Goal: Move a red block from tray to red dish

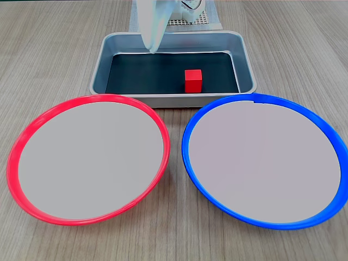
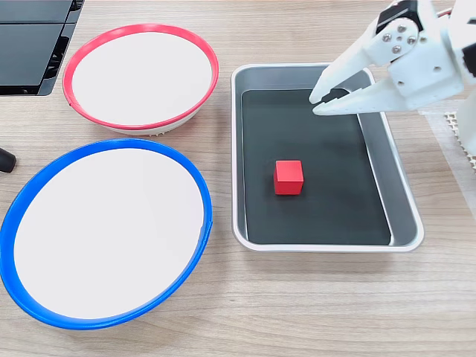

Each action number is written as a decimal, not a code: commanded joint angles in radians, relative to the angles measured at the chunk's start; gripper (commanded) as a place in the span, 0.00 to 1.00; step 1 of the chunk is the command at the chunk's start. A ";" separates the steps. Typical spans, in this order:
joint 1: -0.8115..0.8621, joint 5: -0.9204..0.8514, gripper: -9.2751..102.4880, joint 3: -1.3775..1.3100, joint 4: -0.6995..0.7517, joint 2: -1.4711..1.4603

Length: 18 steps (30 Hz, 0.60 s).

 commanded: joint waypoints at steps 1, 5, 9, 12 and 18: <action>0.018 -0.144 0.08 0.000 -0.115 0.012; -0.015 -0.561 0.08 -0.002 -0.541 -0.164; -0.064 -0.946 0.08 -0.026 -1.040 -0.512; -0.087 -1.029 0.08 -0.189 -1.098 -0.739; -0.239 -1.095 0.08 -0.752 -0.769 -1.051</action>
